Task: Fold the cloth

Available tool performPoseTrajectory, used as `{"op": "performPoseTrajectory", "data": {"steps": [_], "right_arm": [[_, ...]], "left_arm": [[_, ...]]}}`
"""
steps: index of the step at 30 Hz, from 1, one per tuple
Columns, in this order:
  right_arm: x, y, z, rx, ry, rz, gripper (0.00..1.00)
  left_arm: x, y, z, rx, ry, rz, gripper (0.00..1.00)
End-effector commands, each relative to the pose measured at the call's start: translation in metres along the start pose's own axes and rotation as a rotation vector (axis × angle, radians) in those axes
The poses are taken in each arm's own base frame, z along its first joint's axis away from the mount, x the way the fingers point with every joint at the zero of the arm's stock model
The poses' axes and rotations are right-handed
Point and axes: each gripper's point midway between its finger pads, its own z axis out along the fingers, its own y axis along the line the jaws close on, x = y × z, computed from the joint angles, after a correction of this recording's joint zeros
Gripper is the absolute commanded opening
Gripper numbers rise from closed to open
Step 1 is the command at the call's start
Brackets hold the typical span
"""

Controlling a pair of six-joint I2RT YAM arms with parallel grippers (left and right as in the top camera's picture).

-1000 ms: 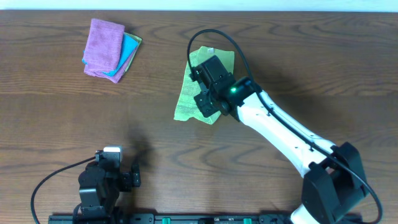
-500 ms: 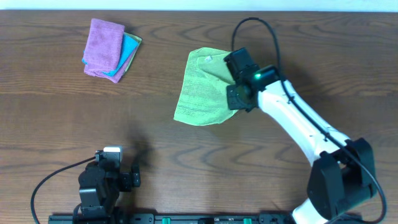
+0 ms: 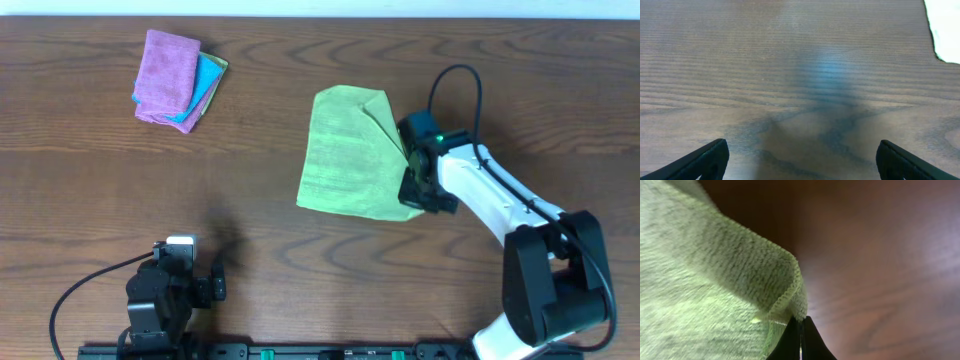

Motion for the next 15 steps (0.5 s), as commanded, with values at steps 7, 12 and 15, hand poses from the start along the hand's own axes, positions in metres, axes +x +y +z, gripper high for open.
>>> {"op": "performPoseTrajectory", "data": {"steps": [7, 12, 15], "right_arm": [[-0.006, -0.035, 0.002, 0.166, -0.077, 0.127, 0.57], [-0.012, -0.031, -0.007, 0.129, -0.116, 0.128, 0.62], [-0.027, -0.020, -0.024, 0.048, -0.193, 0.071, 0.64]], "left_arm": [[0.007, 0.001, 0.003, -0.007, 0.019, -0.010, 0.95], [0.007, 0.001, 0.003, -0.007, 0.019, -0.010, 0.95], [0.007, 0.001, 0.003, -0.007, 0.019, -0.010, 0.95]]}}
